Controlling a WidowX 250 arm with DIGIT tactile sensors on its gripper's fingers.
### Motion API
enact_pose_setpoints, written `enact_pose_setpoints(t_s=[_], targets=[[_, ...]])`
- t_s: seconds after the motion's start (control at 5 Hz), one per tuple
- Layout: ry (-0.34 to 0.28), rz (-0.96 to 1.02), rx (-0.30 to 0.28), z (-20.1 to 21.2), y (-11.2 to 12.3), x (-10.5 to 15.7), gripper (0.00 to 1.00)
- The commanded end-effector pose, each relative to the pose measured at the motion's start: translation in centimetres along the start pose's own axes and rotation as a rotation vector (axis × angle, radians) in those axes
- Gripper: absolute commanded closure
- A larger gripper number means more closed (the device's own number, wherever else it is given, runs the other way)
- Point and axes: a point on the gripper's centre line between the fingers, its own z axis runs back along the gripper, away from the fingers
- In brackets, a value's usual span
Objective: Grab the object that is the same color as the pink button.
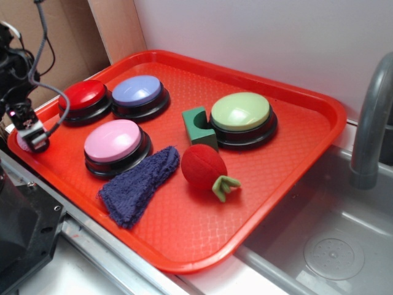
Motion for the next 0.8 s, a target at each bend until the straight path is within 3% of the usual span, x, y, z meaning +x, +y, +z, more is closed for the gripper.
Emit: enact_pose_setpoints(t_s=[0.0, 0.2, 0.4, 0.6], targets=[[-0.007, 0.035, 0.024, -0.6, 1.4, 0.4, 0.18], [0.001, 0.049, 0.036, -0.7, 1.3, 0.7, 1.00], [-0.002, 0.134, 0.032, 0.2, 1.4, 0.8, 1.00], [0.049, 0.258, -0.017, 1.7, 1.4, 1.1, 1.00]])
